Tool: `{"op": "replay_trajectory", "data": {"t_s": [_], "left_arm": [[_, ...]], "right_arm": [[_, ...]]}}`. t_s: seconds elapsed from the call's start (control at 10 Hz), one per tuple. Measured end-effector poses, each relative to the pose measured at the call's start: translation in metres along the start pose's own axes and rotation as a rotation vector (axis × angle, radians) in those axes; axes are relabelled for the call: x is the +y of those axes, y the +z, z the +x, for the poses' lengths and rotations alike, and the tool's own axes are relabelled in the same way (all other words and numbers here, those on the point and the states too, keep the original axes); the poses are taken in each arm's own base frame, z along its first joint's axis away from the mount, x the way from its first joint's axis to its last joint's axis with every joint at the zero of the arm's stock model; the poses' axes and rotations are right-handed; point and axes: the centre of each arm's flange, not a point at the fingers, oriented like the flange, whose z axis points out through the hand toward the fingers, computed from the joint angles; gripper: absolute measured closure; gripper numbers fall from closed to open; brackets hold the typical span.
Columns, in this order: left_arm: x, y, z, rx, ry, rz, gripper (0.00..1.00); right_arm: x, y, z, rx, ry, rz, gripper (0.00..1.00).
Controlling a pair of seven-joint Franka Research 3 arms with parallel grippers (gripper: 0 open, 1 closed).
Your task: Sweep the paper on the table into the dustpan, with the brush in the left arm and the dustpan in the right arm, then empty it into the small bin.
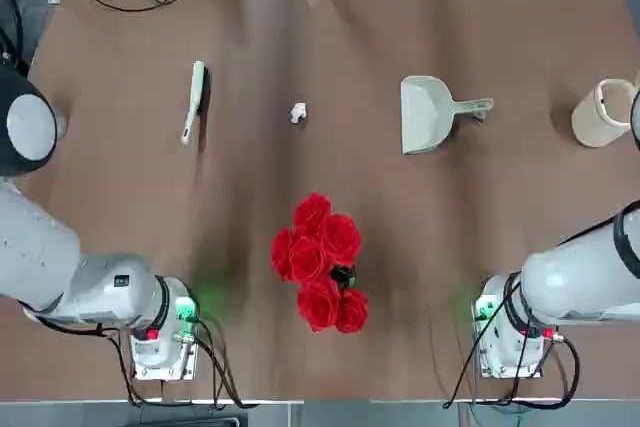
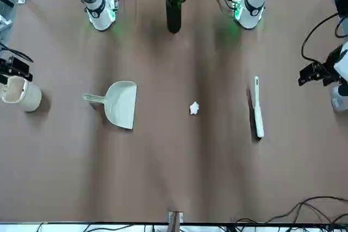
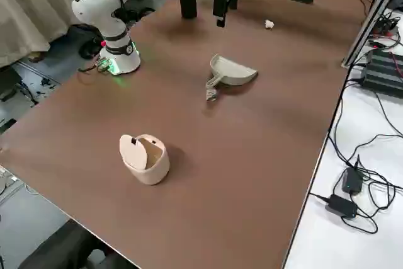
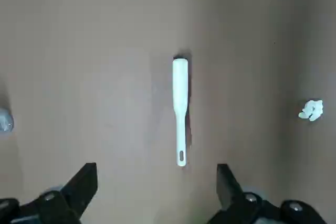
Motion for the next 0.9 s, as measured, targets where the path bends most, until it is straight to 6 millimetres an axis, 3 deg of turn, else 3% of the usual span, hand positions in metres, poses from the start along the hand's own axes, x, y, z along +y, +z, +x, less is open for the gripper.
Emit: {"op": "replay_trajectory", "data": {"t_s": [0.3, 0.5, 0.7, 0.9], "left_arm": [[-0.002, 0.0, 0.0, 0.001, 0.013, 0.0, 0.0], [-0.002, 0.005, 0.003, -0.005, 0.012, 0.0, 0.0], [-0.004, 0.031, 0.017, -0.036, 0.011, -0.003, 0.0], [-0.011, 0.079, 0.038, -0.064, 0.001, -0.006, 0.0]], "right_arm": [[-0.002, 0.001, 0.0, -0.008, -0.026, 0.002, 0.0], [-0.005, 0.011, -0.007, -0.077, -0.255, 0.035, 0.0], [-0.005, 0.025, -0.011, -0.132, -0.543, 0.092, 0.0], [-0.017, 0.046, -0.005, -0.155, -0.781, 0.133, 0.0]]}}
